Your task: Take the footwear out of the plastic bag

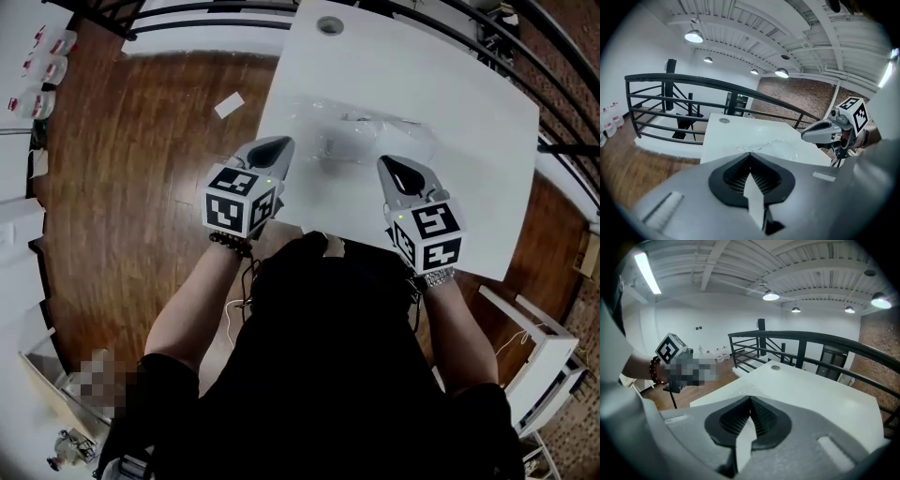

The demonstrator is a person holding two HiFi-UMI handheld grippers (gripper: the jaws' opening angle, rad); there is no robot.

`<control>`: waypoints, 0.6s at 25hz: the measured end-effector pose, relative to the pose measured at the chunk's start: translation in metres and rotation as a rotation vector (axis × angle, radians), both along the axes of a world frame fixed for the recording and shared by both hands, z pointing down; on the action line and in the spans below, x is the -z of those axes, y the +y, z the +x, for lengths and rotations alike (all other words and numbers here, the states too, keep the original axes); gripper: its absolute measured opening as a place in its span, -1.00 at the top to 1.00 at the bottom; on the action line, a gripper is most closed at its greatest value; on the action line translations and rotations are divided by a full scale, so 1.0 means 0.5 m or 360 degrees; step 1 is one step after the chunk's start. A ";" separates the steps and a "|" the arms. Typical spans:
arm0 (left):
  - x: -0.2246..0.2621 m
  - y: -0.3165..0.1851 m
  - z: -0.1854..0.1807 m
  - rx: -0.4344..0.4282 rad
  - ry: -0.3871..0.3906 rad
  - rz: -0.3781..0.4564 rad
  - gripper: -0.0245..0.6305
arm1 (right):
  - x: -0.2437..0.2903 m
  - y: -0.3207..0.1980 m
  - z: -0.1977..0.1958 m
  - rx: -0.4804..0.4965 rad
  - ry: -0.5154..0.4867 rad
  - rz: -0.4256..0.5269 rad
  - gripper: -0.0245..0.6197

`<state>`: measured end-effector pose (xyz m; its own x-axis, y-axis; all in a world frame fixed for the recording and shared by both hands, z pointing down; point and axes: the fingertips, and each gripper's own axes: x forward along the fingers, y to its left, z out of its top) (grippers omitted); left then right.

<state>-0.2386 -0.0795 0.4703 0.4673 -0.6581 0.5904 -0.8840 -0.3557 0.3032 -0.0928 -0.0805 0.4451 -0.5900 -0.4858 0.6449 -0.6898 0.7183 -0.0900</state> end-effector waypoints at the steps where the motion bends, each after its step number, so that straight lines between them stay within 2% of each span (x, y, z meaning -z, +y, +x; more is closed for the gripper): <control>1: -0.010 -0.008 -0.003 -0.0007 0.0002 -0.0017 0.88 | -0.008 -0.004 0.002 -0.0011 0.0017 -0.0011 0.96; 9: -0.088 -0.048 0.003 -0.0097 -0.0062 -0.0167 0.88 | -0.078 -0.036 0.029 -0.0055 0.0107 -0.0092 0.96; 15: -0.126 -0.065 0.008 -0.0156 -0.0156 -0.0261 0.88 | -0.121 -0.064 0.056 -0.0066 0.0153 -0.0156 0.96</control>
